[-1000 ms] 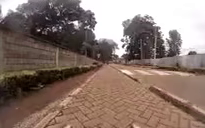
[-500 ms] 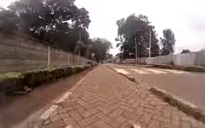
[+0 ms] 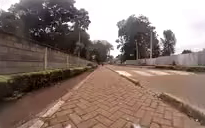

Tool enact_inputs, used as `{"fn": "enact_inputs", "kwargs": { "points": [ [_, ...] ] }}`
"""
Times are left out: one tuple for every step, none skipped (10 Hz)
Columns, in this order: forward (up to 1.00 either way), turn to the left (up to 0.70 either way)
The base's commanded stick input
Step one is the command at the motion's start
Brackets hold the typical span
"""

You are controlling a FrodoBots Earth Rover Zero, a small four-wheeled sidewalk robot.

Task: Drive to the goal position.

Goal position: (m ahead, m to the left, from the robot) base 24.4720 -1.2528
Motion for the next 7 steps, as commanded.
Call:
{"fn": "enact_inputs", "kwargs": {
  "points": [
    [0.7, 0.0],
    [0.7, 0.0],
    [0.7, 0.0],
    [0.7, 0.0],
    [0.7, 0.0],
    [0.7, 0.0],
    [0.7, 0.0]
  ]
}}
